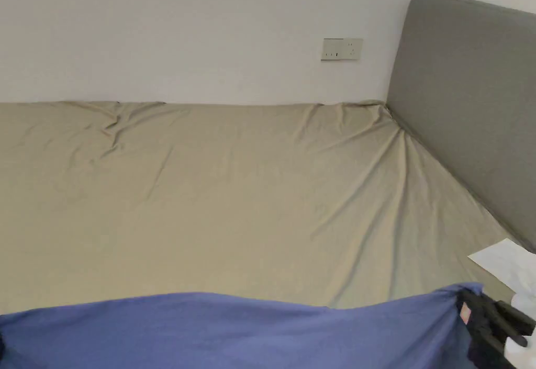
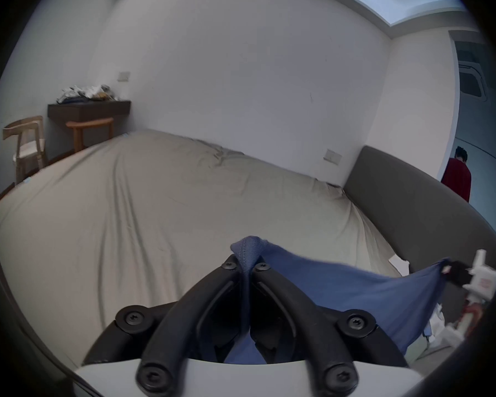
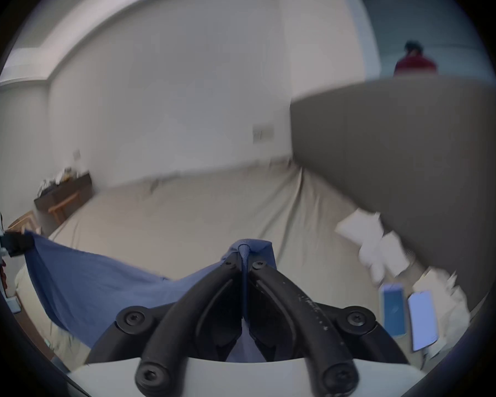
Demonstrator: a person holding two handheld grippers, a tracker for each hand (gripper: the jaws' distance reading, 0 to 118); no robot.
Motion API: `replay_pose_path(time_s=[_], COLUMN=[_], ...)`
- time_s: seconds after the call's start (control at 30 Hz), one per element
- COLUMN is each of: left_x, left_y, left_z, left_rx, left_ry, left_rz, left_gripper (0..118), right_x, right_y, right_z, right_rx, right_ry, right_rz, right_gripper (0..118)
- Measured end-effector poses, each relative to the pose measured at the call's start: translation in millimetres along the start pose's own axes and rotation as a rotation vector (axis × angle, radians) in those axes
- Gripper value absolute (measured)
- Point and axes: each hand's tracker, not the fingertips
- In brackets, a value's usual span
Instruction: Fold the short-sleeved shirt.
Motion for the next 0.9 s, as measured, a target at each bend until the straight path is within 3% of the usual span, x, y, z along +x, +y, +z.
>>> replay_pose_path(time_s=[0.2,0.33,0.47,0.6,0.7,0.9], left_x=[8,23,28,33,41,59], left_y=[26,55,80,108,134,186], left_z=[62,71,16,-71,-129,-205], left_rx=[0.191,0.239,0.246,0.21,0.212,0.21], left_ry=[0.029,0.023,0.011,0.0,0.03,0.059], left_rz=[-0.013,-0.047,-0.098,-0.099,-0.103,-0.105], left_gripper=[4,4,4,3,3,3], right_x=[-8,-1,20,22,19,2], right_y=[57,88,107,121,141,199], right_z=[87,87,12,-75,-133,-217], right_rx=[0.335,0.363,0.291,0.235,0.214,0.211], right_ry=[-0.116,-0.097,-0.05,-0.031,-0.016,-0.035], right_rz=[0.021,0.006,-0.066,-0.066,-0.146,-0.096], right_gripper=[4,4,4,4,4,4])
